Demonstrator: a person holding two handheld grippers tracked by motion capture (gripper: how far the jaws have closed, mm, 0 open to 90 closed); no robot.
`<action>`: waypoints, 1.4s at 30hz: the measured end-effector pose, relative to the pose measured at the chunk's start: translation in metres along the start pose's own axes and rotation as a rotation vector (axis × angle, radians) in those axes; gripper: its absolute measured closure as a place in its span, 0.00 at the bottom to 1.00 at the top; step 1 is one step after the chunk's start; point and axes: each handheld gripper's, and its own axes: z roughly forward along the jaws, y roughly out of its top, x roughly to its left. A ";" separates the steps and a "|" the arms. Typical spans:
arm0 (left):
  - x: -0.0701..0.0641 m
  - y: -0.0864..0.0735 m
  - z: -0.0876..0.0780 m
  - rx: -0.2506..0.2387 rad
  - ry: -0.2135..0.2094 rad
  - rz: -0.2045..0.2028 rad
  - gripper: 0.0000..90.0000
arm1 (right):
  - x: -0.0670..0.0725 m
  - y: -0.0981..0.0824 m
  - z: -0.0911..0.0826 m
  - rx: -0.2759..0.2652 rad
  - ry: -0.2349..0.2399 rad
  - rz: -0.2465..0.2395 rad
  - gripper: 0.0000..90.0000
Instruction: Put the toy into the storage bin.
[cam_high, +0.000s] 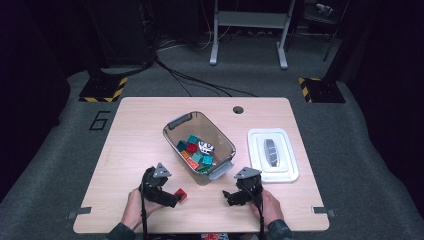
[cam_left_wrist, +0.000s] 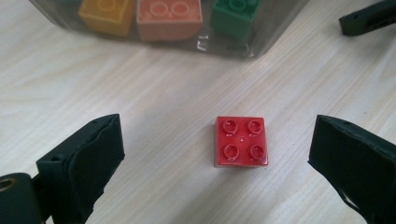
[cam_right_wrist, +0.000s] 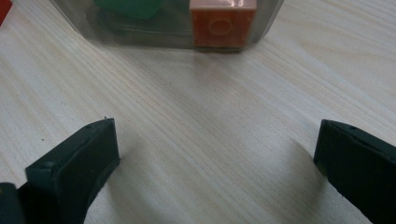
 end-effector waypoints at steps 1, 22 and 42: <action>-0.001 -0.001 0.003 0.009 -0.003 0.003 0.06 | 0.000 0.000 0.000 0.000 0.000 0.000 0.00; -0.012 -0.007 0.024 0.057 -0.010 0.037 0.66 | 0.000 0.000 0.000 0.000 0.000 0.000 0.00; 0.008 -0.004 0.007 0.019 0.003 0.001 0.66 | 0.001 0.000 0.000 -0.004 -0.003 0.015 0.00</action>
